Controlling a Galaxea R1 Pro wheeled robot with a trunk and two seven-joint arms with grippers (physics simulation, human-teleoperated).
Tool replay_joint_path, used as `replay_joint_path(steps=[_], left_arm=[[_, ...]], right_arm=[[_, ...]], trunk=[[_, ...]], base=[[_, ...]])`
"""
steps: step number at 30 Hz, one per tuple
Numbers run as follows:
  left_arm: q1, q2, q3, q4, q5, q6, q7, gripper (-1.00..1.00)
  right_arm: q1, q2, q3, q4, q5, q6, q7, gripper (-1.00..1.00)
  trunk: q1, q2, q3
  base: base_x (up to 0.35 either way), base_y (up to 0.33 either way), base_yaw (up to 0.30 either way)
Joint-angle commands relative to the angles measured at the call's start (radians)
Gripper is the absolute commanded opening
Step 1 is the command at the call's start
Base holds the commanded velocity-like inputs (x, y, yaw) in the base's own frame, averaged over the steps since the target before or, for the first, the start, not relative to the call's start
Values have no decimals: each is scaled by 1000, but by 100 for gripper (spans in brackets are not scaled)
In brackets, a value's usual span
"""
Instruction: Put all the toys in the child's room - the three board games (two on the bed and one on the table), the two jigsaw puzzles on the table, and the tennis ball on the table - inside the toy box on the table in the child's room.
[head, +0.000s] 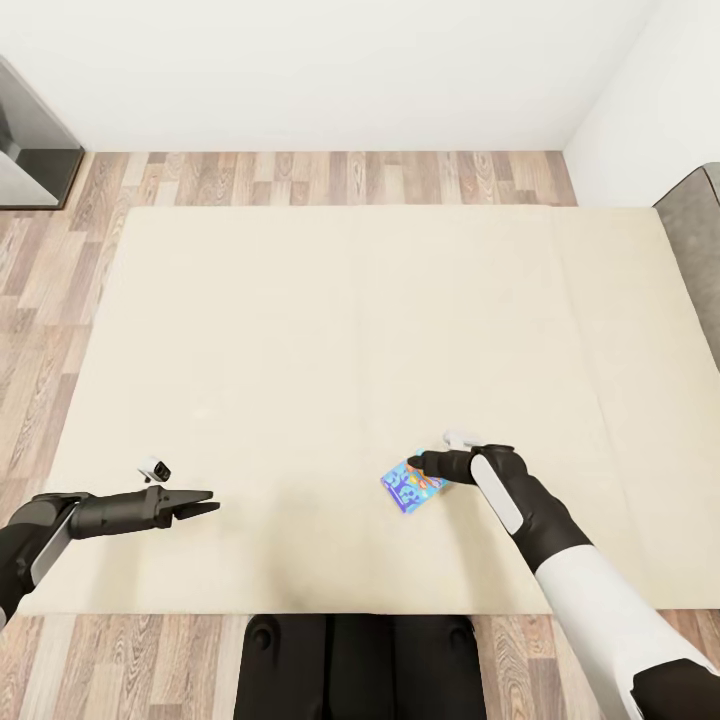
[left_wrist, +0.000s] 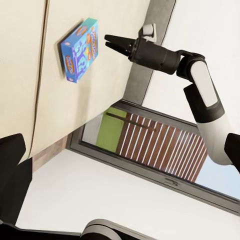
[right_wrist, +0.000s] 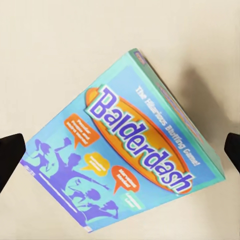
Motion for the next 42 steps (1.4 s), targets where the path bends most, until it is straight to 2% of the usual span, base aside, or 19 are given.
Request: replay_joint_path(steps=[1, 15, 18, 22, 27, 29, 31, 32, 36, 39, 42], left_arm=[[-1, 2, -5, 0, 4, 11, -3, 100], [0, 11, -4, 0, 7, 10, -9, 100], [1, 25, -4, -4, 11, 9, -9, 100], [1, 63, -5, -10, 16, 9, -9, 100], [3, 93, -5, -41, 26, 11, -9, 100], [7, 110, -5, -79, 50, 13, -9, 100], [12, 129, -7, -118, 94, 16, -9, 100], [17, 138, -9, -138, 129, 18, -9, 100], [39, 156, -14, -176, 208, 19, -9, 100], [47, 160, -15, -187, 231, 20, -9, 100], [50, 162, -15, -192, 238, 20, -9, 100]], right_arm=[[0, -1, 3, -1, -8, 3, -7, 100], [0, -1, 4, 3, -8, 3, -6, 100], [0, -1, 4, 3, -7, 3, -6, 100], [0, -1, 3, 3, -7, 3, -6, 100], [0, -1, 2, 3, -7, 3, -6, 100], [0, 0, 3, 3, -7, 3, -6, 100], [0, 0, 3, 2, -7, 3, -6, 100], [0, 0, 3, 2, -7, 3, -6, 100], [0, 0, 3, 2, -7, 3, -6, 100], [0, 0, 4, 1, -7, 3, -6, 100], [0, 0, 4, 0, -7, 3, -6, 100]], trunk=[[1, -2, -1], [1, -2, -18], [1, -2, -23], [1, -2, -29], [1, -2, -38], [1, -2, -41], [1, -2, -44], [1, -2, -46], [1, -2, -52], [1, -2, -57], [1, -2, -62]], base=[[0, 0, 0], [0, 0, 0], [0, 0, 0], [0, 0, 0], [0, 0, 0], [0, 0, 0], [0, 0, 0], [0, 0, 0], [0, 0, 0], [0, 0, 0], [0, 0, 0]])
